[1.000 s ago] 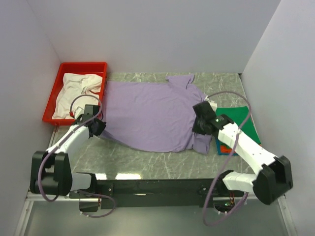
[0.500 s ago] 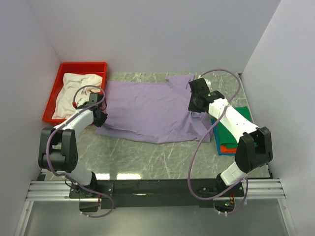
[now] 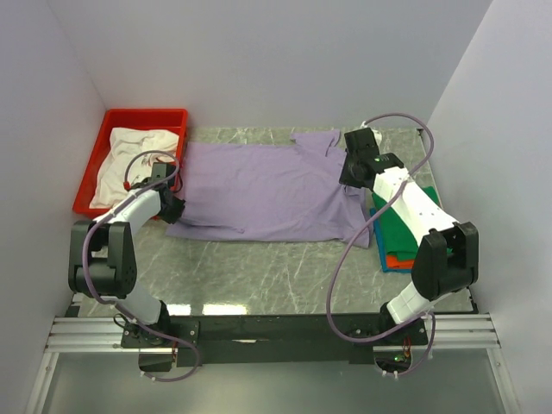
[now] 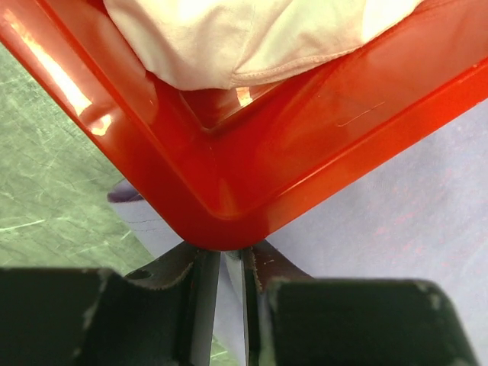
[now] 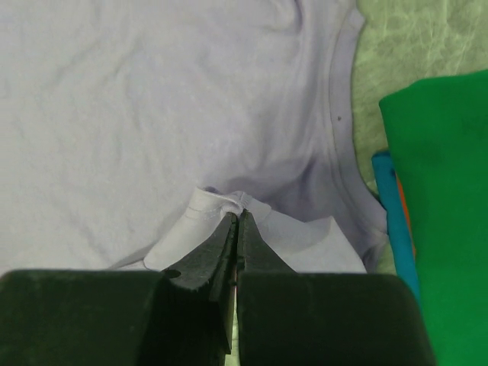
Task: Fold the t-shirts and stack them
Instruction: Fold the tshirt
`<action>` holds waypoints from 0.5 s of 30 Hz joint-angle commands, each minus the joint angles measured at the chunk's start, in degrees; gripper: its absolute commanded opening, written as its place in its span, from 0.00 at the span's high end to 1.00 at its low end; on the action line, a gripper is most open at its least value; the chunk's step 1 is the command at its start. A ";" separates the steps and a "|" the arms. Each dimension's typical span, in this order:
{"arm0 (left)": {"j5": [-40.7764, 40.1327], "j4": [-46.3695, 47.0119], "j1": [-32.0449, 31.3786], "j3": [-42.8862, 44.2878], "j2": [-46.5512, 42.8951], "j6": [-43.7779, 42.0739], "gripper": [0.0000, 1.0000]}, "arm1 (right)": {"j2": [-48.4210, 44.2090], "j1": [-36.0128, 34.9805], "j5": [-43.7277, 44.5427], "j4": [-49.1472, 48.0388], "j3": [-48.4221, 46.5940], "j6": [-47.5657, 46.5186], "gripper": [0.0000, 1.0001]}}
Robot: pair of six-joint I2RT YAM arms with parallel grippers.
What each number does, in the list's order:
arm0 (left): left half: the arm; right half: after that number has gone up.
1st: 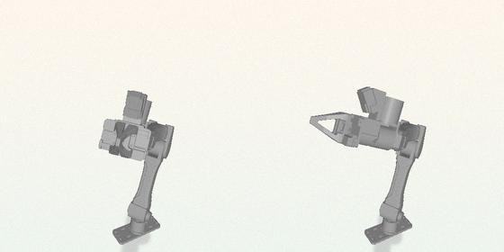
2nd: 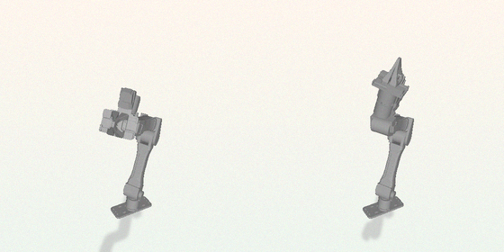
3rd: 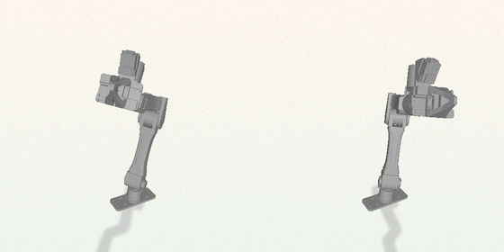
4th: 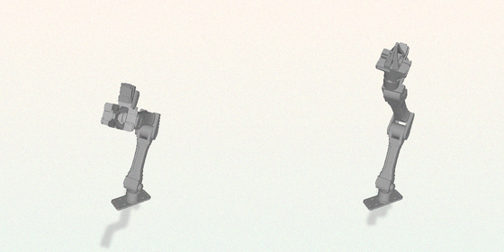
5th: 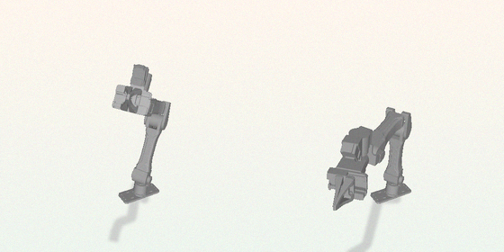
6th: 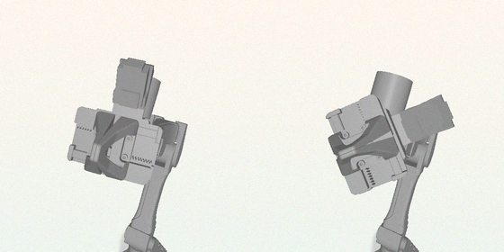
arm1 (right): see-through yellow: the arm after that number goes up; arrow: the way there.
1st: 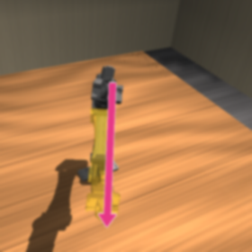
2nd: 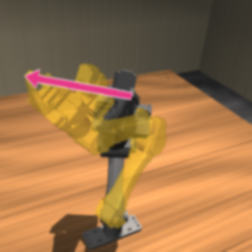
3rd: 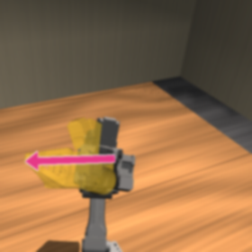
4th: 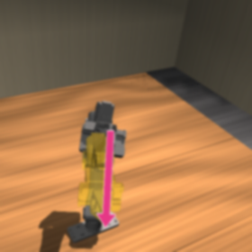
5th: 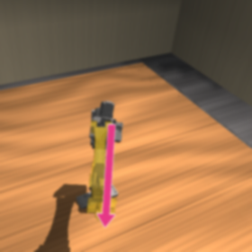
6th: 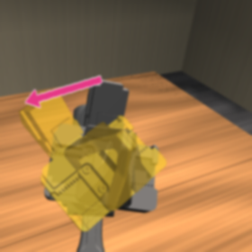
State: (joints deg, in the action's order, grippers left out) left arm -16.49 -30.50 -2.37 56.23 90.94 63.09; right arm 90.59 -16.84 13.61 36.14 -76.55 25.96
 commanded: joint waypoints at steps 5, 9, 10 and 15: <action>-1.26 3.43 2.02 1.69 -1.55 -0.51 0.79 | -0.32 0.67 0.28 -2.83 -3.34 -1.26 1.00; -1.26 3.08 2.11 1.43 -3.30 -0.16 0.78 | -2.43 2.25 0.72 -4.06 -1.85 -1.17 1.00; -0.91 3.51 2.19 1.08 -3.74 -0.07 0.79 | -2.87 2.60 0.55 -4.41 -1.50 -1.17 1.00; 0.14 2.90 2.20 1.61 -4.89 0.63 0.87 | -5.42 3.83 1.24 -4.41 1.05 -0.82 1.00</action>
State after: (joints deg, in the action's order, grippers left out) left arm -14.55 -30.89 -1.23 56.23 88.90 63.26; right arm 89.08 -13.76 13.50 33.85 -76.09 25.63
